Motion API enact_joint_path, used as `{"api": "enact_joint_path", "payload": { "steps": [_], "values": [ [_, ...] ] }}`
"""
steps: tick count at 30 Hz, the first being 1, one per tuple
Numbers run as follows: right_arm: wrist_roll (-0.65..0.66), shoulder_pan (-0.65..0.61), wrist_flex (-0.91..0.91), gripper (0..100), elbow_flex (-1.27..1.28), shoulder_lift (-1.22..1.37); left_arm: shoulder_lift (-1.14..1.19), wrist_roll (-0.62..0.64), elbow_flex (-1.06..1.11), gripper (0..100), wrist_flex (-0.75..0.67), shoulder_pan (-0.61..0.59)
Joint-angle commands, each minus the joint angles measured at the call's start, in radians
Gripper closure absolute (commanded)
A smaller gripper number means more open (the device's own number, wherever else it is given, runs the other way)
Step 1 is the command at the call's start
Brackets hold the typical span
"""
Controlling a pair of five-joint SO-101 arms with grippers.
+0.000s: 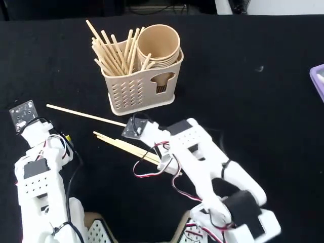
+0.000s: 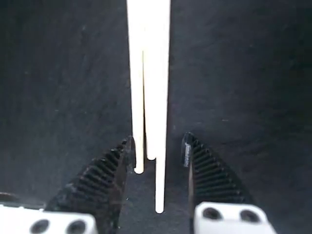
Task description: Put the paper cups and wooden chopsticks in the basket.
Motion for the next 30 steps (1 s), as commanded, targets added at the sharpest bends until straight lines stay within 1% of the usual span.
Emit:
{"api": "enact_joint_path", "payload": {
  "steps": [1, 5, 8, 10, 12, 14, 18, 25, 30],
  "values": [
    [0.021, 0.014, -0.043, 83.2, -0.047, 0.038, -0.008, 0.002, -0.019, 81, -0.009, 0.007],
    [0.025, 0.014, -0.089, 83.2, -0.051, 0.091, -0.008, 0.002, -0.019, 81, -0.011, 0.008],
    [0.074, 0.012, -0.109, 83.8, -0.048, 0.140, -0.008, 0.002, -0.019, 81, -0.009, 0.007],
    [0.104, 0.012, -0.110, 89.0, -0.048, 0.163, -0.008, 0.002, -0.019, 81, -0.011, 0.007],
    [0.117, 0.014, -0.104, 98.2, -0.054, 0.168, -0.008, 0.002, -0.019, 81, -0.012, 0.007],
    [0.115, 0.014, -0.095, 98.0, -0.048, 0.145, -0.008, 0.002, -0.019, 81, -0.014, 0.007],
    [0.118, 0.014, -0.018, 98.8, -0.053, 0.039, -0.008, 0.002, -0.019, 81, -0.015, 0.010],
    [0.112, 0.014, 0.121, 98.8, -0.054, -0.232, -0.009, 0.002, -0.019, 81, -0.015, 0.008],
    [0.107, 0.009, 0.175, 98.8, -0.071, -0.443, -0.011, 0.002, -0.019, 81, -0.015, 0.007]
  ]
}}
